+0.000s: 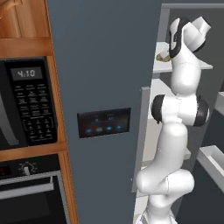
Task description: Retrieve the sausage and cheese from the fridge and place them on the cutting board on the counter.
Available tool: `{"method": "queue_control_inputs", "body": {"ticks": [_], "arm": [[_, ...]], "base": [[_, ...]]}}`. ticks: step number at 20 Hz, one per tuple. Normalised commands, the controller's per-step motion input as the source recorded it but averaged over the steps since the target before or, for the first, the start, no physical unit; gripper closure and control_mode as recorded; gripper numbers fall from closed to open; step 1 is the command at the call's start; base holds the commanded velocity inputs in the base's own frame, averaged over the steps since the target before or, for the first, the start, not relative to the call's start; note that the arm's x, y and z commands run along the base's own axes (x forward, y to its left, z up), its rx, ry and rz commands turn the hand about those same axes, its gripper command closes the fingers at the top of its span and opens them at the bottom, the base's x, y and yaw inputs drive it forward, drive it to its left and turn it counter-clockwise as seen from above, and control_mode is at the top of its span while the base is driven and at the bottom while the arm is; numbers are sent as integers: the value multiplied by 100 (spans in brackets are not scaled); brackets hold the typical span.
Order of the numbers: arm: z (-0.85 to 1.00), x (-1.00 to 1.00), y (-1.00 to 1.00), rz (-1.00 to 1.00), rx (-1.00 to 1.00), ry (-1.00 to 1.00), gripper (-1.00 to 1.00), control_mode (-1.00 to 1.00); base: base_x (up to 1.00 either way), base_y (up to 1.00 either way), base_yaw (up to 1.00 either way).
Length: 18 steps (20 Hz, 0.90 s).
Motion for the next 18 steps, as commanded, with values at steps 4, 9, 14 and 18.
{"method": "queue_control_inputs", "body": {"ticks": [4,9,14,18], "arm": [[-2,-41,4,1,0,-4,100,-100],[-21,-76,10,0,0,-19,100,-100],[-20,-80,21,0,0,-17,100,-100],[-1,-65,34,-1,0,-1,100,-100]], "base": [[0,0,0],[0,0,0],[0,0,0],[0,0,0]]}}
